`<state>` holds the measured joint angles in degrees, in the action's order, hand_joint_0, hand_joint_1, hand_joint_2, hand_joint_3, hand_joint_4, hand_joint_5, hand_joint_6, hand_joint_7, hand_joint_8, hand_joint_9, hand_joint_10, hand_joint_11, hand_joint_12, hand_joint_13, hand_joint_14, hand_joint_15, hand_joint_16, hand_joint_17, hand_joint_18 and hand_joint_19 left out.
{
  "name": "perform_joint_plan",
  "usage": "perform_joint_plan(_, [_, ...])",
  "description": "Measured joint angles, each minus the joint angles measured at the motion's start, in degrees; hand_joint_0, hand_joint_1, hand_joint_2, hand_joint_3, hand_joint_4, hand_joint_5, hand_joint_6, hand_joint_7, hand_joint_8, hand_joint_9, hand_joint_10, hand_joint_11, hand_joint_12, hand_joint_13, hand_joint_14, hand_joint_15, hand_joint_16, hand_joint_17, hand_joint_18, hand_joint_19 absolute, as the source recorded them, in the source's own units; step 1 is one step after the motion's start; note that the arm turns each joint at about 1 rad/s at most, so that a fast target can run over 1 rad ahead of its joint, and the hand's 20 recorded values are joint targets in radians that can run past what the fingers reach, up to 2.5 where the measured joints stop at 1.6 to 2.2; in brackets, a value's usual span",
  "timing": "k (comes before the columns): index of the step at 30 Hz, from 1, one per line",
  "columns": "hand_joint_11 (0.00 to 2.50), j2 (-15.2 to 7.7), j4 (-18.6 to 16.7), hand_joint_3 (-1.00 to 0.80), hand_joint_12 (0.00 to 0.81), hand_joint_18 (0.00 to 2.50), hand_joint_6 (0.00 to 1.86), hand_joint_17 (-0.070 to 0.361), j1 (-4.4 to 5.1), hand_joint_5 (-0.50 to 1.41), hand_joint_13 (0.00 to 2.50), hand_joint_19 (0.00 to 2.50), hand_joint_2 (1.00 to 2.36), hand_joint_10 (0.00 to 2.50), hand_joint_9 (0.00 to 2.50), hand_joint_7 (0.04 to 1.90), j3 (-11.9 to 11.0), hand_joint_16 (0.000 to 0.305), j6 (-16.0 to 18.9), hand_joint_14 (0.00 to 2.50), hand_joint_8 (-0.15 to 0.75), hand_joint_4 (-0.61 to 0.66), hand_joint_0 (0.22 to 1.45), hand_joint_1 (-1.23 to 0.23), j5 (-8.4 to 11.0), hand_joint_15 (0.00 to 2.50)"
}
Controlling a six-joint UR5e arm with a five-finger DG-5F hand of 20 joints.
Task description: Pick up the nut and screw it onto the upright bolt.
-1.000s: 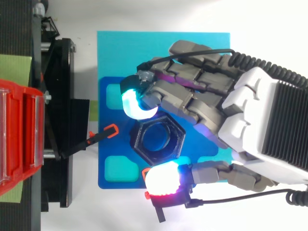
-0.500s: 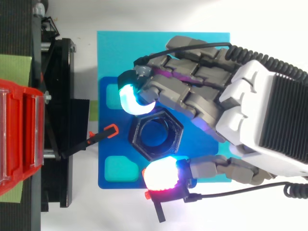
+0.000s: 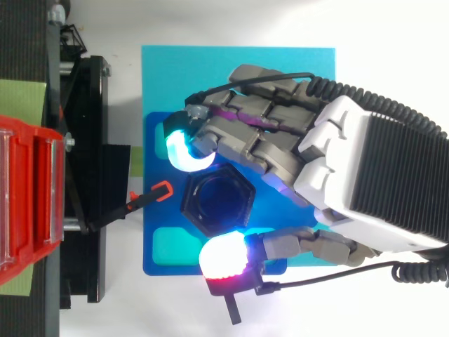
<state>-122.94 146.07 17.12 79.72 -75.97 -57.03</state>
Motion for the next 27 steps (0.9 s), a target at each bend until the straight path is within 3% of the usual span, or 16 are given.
perform_joint_plan(18, [0.44,0.0,0.2,-0.50,0.307,0.55,0.50,0.073,-0.71,-0.17,0.66,0.00,1.00,0.01,0.79,1.14,0.0,0.032,0.1,0.00,0.293,0.24,0.58,-0.71,-0.76,0.00])
perform_joint_plan(27, [0.44,0.0,0.4,-0.50,0.309,0.55,0.50,0.073,-0.23,-0.17,0.66,0.00,1.00,0.01,0.79,1.14,0.0,0.033,0.0,0.00,0.293,0.24,0.58,-0.71,-0.58,0.00])
